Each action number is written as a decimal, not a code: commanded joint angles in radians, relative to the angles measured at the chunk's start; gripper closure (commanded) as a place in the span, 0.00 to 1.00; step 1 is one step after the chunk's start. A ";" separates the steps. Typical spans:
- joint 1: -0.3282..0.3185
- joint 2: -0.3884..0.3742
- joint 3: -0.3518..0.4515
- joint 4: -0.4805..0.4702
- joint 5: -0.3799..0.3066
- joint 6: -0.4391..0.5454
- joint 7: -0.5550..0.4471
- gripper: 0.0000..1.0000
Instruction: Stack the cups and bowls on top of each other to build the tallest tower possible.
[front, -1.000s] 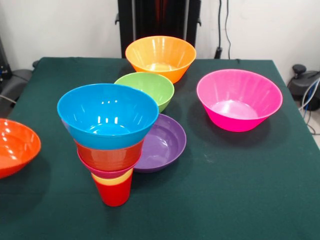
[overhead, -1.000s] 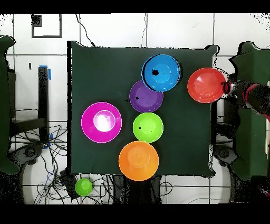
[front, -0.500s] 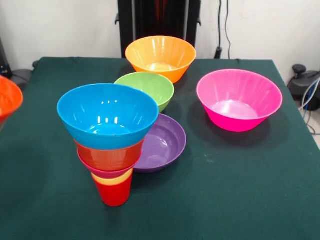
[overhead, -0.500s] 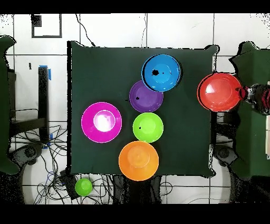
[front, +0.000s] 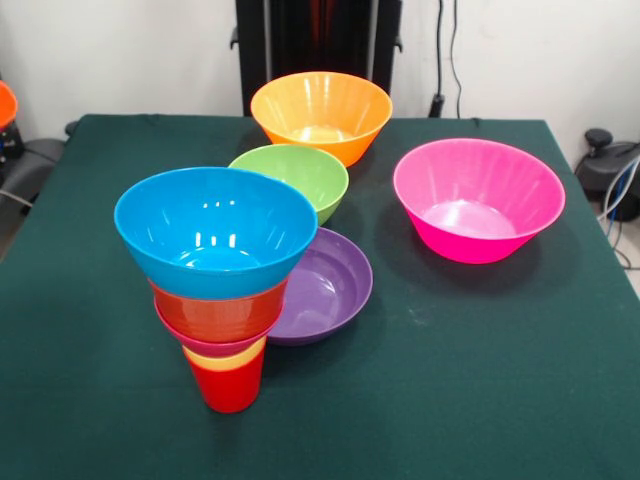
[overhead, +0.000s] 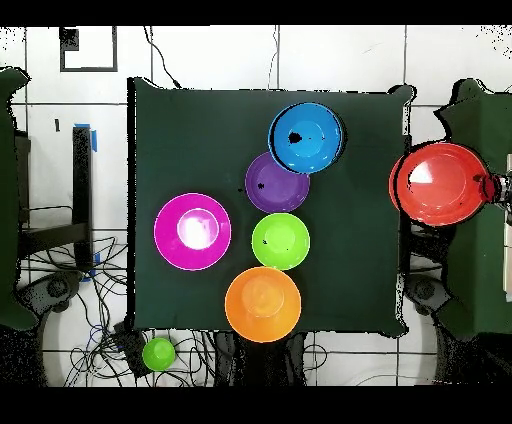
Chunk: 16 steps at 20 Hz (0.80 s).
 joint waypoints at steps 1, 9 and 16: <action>0.040 -0.141 0.013 0.165 0.036 0.113 -0.112 1.00; 0.074 -0.243 -0.009 0.247 0.076 0.087 -0.025 1.00; 0.107 -0.320 -0.025 0.297 0.129 0.090 0.044 1.00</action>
